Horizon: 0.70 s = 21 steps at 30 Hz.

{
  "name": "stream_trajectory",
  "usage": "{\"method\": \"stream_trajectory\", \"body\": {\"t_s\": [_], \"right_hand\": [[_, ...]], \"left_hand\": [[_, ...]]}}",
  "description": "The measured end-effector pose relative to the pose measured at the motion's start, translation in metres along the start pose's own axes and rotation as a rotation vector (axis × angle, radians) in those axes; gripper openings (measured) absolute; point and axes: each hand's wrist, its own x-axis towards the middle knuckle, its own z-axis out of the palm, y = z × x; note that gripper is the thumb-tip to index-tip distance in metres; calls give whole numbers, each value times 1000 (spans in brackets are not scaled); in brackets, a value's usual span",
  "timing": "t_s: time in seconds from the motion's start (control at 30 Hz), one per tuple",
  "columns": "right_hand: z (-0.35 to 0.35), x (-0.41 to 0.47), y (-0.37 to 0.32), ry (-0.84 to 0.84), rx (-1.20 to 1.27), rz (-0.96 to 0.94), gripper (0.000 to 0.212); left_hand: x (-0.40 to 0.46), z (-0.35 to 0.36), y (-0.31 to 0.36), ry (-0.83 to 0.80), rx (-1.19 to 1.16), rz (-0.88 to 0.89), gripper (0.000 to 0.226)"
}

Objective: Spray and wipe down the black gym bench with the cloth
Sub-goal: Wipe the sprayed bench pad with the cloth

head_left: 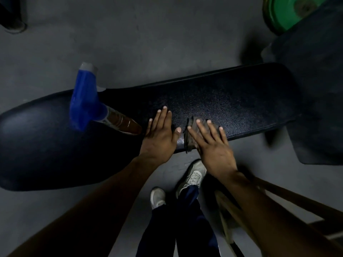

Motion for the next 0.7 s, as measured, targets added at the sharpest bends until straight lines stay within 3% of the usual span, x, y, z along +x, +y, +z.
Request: {"method": "stream_trajectory", "body": {"t_s": [0.27, 0.47, 0.6, 0.7], "right_hand": [[-15, 38, -14, 70, 208, 298, 56], [3, 14, -42, 50, 110, 20, 62], [4, -9, -24, -8, 97, 56, 70], [-9, 1, -12, -27, 128, 101, 63]], "left_hand": [[-10, 10, -8, -25, 67, 24, 66], [-18, 7, -10, -60, 87, 44, 65], [-28, 3, -19, -51, 85, 58, 67], [-38, 3, -29, -55, 59, 31, 73]]}}
